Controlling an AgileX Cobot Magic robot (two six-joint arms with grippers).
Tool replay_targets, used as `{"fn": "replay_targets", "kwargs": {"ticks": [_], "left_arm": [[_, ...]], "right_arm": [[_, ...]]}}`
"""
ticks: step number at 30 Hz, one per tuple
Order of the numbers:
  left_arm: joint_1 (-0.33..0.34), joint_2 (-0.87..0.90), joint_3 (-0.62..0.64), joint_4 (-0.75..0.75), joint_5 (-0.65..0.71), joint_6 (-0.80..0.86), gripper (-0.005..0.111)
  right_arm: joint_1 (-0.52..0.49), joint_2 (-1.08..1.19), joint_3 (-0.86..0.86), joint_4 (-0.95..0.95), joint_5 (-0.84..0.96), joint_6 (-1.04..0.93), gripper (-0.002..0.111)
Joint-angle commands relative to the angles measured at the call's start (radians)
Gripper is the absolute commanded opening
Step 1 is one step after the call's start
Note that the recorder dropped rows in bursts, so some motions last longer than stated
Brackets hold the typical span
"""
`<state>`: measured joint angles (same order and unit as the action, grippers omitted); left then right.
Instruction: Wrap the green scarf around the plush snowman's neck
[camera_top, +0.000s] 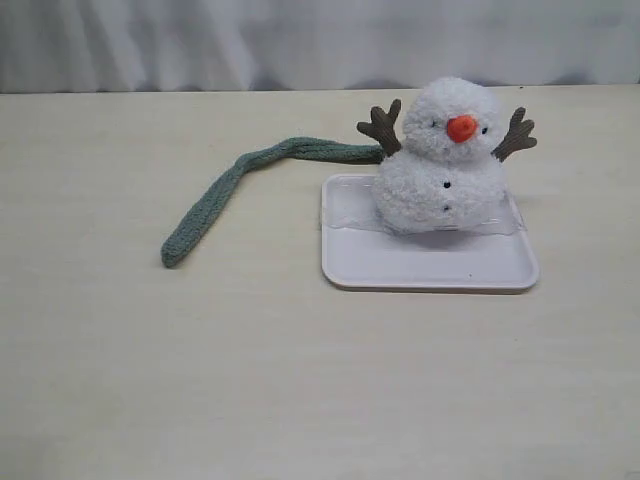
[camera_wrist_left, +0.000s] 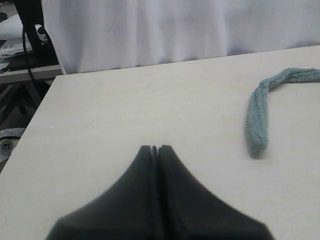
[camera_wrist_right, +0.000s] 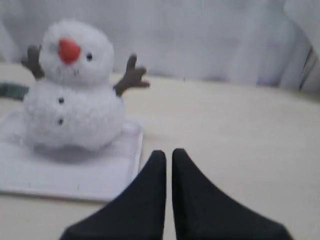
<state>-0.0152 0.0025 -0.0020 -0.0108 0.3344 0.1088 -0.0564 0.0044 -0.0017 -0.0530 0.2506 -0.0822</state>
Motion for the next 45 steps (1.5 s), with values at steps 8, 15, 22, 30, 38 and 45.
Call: {"fn": "replay_targets", "kwargs": {"ticks": [8,15,22,30,38,45], "left_arm": [[-0.009,-0.002,0.002,0.002,-0.01,-0.009,0.0],[-0.009,-0.002,0.002,0.002,-0.011,-0.009,0.0],[-0.009,-0.002,0.002,0.002,-0.011,-0.009,0.0],[-0.009,-0.002,0.002,0.002,-0.011,-0.009,0.0],[-0.009,-0.002,0.002,0.002,-0.011,-0.009,0.0],[-0.009,-0.002,0.002,0.002,-0.011,-0.009,0.0]], "right_arm": [[0.002,-0.004,0.002,-0.013,-0.857,0.244,0.004],[0.002,0.03,-0.243,-0.159,-0.693,0.555,0.006],[0.002,0.41,-0.72,-0.672,-0.185,1.005,0.064],[0.2,0.953,-1.064,0.102,0.378,0.022,0.067],[0.552,1.283,-1.195,0.237,0.433,-0.328,0.067],[0.734,1.758,-1.52,-0.073,0.48,-0.107,0.067]]}}
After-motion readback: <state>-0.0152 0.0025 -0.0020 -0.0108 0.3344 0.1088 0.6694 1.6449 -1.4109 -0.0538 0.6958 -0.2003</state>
